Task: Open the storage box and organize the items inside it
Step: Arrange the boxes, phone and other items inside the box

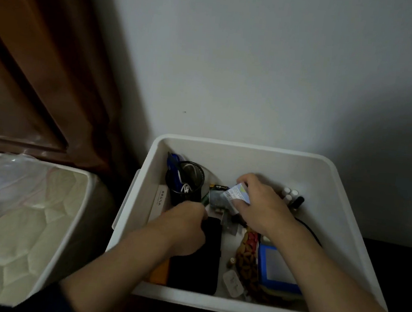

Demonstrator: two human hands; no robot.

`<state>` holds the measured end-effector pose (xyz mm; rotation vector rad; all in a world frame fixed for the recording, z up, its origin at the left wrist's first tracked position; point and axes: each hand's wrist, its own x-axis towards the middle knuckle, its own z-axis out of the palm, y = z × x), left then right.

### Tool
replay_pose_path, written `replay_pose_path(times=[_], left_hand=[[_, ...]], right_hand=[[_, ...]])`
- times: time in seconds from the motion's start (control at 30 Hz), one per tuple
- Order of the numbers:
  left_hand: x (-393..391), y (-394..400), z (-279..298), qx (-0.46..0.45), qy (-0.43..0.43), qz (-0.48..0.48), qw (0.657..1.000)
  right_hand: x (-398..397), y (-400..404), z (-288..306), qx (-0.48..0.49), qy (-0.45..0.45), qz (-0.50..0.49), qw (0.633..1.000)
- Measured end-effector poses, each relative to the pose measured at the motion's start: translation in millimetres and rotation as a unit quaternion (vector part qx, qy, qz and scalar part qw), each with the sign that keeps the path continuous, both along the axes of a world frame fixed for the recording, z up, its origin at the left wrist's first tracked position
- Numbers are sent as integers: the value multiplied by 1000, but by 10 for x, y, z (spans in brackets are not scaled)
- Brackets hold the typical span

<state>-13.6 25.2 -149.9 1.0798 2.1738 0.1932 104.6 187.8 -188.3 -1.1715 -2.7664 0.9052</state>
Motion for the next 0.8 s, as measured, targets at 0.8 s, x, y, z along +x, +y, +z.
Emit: replay_pose_path(times=[0.8], left_hand=[[-26,-459,46,91,337,196,917]], right_hand=[[-92,-225,-266,-180,-26,121,976]])
